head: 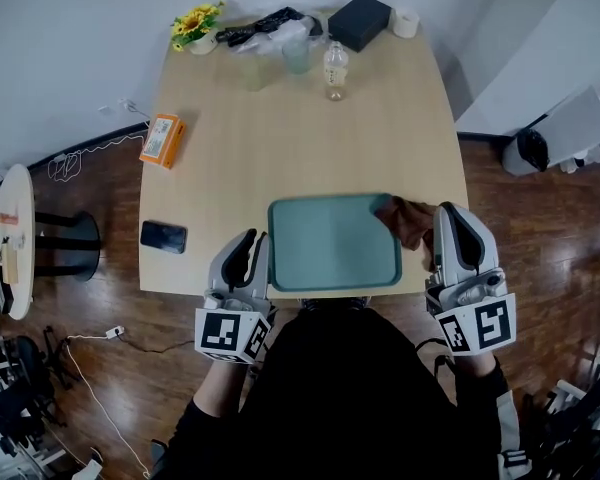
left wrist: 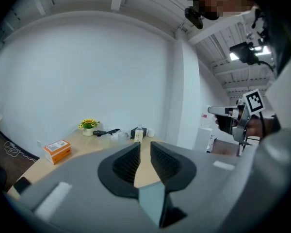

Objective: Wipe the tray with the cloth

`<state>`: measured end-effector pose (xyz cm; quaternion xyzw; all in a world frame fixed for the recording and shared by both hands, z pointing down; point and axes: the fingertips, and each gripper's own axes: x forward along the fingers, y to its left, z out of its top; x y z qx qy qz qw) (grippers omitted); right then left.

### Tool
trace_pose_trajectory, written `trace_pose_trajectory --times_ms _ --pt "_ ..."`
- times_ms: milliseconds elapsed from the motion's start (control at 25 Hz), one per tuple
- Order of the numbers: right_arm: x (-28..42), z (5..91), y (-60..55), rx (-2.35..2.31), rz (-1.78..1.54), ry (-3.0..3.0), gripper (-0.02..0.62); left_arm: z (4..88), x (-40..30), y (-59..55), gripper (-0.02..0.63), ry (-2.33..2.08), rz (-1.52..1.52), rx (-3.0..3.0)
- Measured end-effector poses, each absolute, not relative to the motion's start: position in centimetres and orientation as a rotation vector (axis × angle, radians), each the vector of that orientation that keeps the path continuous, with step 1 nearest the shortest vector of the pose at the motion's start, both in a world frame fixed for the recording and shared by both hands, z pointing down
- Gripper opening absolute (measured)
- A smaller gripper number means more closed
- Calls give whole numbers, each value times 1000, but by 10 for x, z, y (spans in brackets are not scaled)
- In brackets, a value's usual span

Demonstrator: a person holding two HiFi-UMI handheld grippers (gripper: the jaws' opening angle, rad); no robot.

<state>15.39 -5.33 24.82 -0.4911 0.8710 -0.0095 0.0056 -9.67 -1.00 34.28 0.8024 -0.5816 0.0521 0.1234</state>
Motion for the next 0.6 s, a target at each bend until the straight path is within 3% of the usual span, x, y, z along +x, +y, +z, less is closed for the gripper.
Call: trace_pose_trajectory --times_ms 600 --pt "101 268 -24 -1355 -44 2853 0 308 -78 -5 48 -1668 112 2445"
